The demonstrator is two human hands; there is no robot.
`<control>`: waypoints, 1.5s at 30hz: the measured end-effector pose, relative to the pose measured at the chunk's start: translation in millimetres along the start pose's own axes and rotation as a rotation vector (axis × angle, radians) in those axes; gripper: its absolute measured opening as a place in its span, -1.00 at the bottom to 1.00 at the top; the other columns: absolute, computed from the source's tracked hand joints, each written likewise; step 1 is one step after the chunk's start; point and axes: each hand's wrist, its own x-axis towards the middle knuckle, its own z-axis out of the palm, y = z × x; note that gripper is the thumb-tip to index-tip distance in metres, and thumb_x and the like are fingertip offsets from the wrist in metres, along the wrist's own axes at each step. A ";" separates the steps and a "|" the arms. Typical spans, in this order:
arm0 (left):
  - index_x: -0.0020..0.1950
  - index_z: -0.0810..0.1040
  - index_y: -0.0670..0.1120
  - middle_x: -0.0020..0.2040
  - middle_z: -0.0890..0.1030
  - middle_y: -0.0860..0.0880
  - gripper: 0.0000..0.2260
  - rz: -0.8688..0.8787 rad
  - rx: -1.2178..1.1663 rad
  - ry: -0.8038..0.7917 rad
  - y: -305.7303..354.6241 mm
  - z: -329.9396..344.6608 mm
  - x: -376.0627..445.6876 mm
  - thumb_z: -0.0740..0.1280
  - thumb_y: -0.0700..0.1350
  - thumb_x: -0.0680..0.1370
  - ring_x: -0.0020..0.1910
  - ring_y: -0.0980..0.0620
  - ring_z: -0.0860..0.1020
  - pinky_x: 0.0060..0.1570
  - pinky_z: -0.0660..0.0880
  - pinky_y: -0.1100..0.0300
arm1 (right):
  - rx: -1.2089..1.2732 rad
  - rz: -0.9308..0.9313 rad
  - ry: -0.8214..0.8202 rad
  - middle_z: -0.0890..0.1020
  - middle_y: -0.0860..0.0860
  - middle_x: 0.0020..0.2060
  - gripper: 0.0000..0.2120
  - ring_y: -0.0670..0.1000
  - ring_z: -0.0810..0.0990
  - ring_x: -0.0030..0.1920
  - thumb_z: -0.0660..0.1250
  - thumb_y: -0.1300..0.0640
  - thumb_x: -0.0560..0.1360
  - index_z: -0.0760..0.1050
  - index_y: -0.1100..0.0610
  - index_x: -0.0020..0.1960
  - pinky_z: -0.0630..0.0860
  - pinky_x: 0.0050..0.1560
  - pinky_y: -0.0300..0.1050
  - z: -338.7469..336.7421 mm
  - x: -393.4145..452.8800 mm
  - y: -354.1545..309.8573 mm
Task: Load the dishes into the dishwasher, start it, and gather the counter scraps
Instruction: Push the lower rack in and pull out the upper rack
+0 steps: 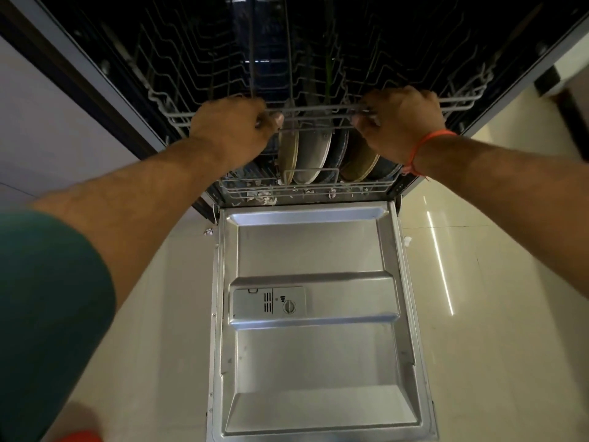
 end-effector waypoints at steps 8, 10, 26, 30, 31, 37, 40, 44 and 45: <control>-0.20 0.41 0.01 -0.39 0.41 0.04 -0.62 0.017 -0.054 0.028 9.1 3.7 -42.4 0.05 0.17 0.70 -0.33 -0.06 0.44 -0.18 0.31 0.09 | 0.103 -0.063 -0.001 0.66 0.09 0.05 -0.59 0.19 0.56 0.16 0.00 -0.18 0.67 0.55 -0.04 0.23 0.30 0.29 0.13 -8.3 -51.3 -5.5; -0.24 0.36 0.03 -0.41 0.42 0.04 -0.63 0.019 -0.060 0.053 14.2 6.2 -58.1 0.06 0.16 0.70 -0.36 -0.06 0.45 -0.18 0.33 0.09 | 0.105 -0.053 0.020 0.66 0.09 0.01 -0.59 0.20 0.57 0.13 -0.02 -0.16 0.68 0.55 -0.02 0.19 0.30 0.26 0.13 -6.6 -65.5 -7.8; -0.11 0.58 -0.02 -0.29 0.60 -0.01 -0.63 -0.024 -0.104 0.028 45.4 19.8 -163.4 0.12 0.14 0.68 -0.26 -0.08 0.55 0.02 0.48 0.03 | 0.248 0.084 -0.019 0.70 0.00 -0.19 -0.73 0.15 0.61 -0.02 0.17 -0.11 0.66 0.63 -0.08 0.04 0.31 0.27 0.06 -5.0 -171.6 -18.6; -0.07 0.62 0.01 -0.24 0.63 0.04 -0.64 -0.059 -0.142 0.022 51.0 20.4 -188.9 0.12 0.16 0.67 -0.21 -0.04 0.59 0.14 0.47 -0.01 | 0.301 0.115 -0.035 0.73 -0.05 -0.07 -0.74 0.11 0.60 0.08 0.21 -0.12 0.65 0.65 -0.09 0.12 0.29 0.27 0.03 -8.2 -193.8 -24.1; -0.05 0.62 0.02 -0.22 0.64 0.04 -0.64 -0.071 -0.143 0.011 53.2 20.4 -194.5 0.12 0.16 0.68 -0.18 -0.04 0.59 0.15 0.46 -0.01 | 0.313 0.119 -0.035 0.73 -0.06 -0.06 -0.75 0.10 0.60 0.08 0.22 -0.12 0.64 0.66 -0.09 0.10 0.29 0.26 0.03 -8.1 -198.8 -24.2; 0.07 0.63 0.06 -0.16 0.64 0.08 -0.62 -0.110 -0.154 -0.049 71.7 17.7 -216.0 0.07 0.20 0.68 -0.08 -0.01 0.59 0.30 0.39 -0.04 | 0.330 0.124 -0.053 0.73 -0.10 -0.05 -0.76 0.06 0.62 0.05 0.23 -0.12 0.64 0.65 -0.09 0.09 0.36 0.29 0.09 -5.7 -218.3 -17.0; 0.10 0.62 0.07 -0.07 0.65 0.09 -0.61 -0.125 -0.136 -0.052 75.4 17.0 -221.0 0.04 0.20 0.68 0.02 0.00 0.58 0.31 0.33 -0.02 | 0.327 0.123 -0.071 0.72 -0.11 -0.07 -0.76 0.05 0.62 0.04 0.23 -0.13 0.63 0.65 -0.10 0.09 0.37 0.29 0.09 -5.4 -221.0 -15.6; 0.08 0.61 0.07 -0.09 0.63 0.08 -0.59 -0.152 -0.155 -0.075 80.4 16.5 -229.4 0.03 0.21 0.67 0.00 -0.01 0.56 0.31 0.32 -0.04 | 0.350 0.123 -0.068 0.71 -0.13 -0.13 -0.77 0.02 0.61 0.01 0.23 -0.14 0.62 0.65 -0.12 0.05 0.37 0.28 0.08 -6.0 -229.1 -13.9; 0.06 0.61 0.07 -0.12 0.62 0.09 -0.59 -0.153 -0.158 -0.070 81.6 17.1 -232.5 0.03 0.21 0.67 -0.03 -0.01 0.55 0.29 0.34 -0.05 | 0.358 0.127 -0.065 0.71 -0.14 -0.13 -0.78 0.02 0.60 0.01 0.24 -0.13 0.62 0.65 -0.12 0.04 0.37 0.28 0.07 -6.5 -232.1 -14.1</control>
